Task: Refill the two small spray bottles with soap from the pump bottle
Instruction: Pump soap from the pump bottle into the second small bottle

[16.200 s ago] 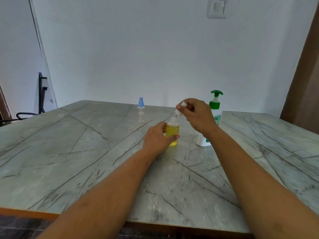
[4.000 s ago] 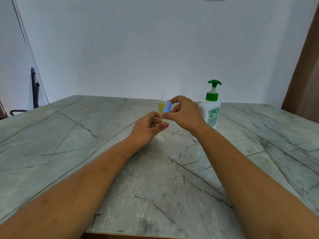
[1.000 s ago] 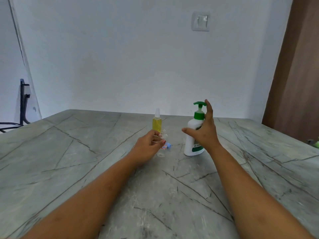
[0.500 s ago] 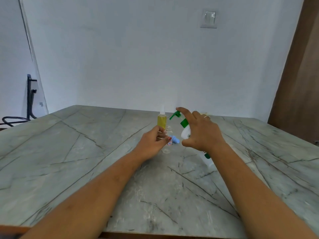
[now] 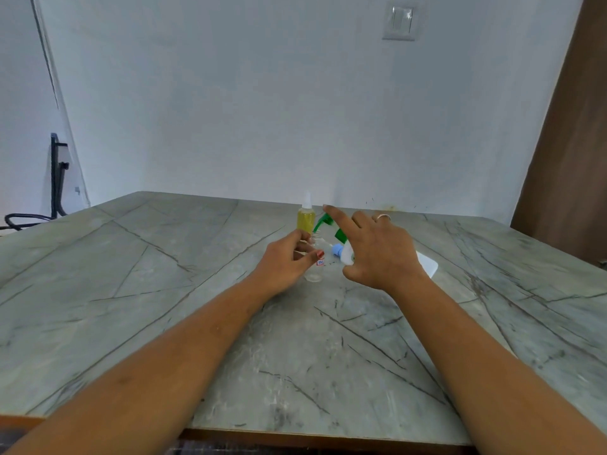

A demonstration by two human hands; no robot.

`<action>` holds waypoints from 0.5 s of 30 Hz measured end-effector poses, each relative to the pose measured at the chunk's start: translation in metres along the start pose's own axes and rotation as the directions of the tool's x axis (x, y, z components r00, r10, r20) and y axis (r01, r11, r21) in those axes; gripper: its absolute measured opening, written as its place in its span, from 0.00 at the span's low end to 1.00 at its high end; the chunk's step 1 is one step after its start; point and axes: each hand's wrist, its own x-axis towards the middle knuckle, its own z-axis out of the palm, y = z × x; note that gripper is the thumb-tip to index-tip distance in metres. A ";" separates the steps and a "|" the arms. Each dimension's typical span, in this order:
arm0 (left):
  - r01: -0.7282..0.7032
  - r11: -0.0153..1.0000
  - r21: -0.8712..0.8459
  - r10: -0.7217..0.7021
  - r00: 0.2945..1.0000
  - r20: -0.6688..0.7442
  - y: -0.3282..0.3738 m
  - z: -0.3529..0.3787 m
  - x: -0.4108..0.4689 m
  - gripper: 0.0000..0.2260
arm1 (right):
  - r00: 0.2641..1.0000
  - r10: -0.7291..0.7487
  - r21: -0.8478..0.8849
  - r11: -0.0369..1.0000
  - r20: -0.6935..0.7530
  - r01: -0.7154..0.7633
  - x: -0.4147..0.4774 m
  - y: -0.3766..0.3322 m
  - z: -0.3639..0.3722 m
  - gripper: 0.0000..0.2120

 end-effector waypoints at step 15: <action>-0.061 0.998 0.016 0.061 0.998 -0.022 -0.002 -0.001 0.000 0.16 | 0.998 0.035 0.051 0.998 -0.058 -0.032 0.006 0.009 0.007 0.51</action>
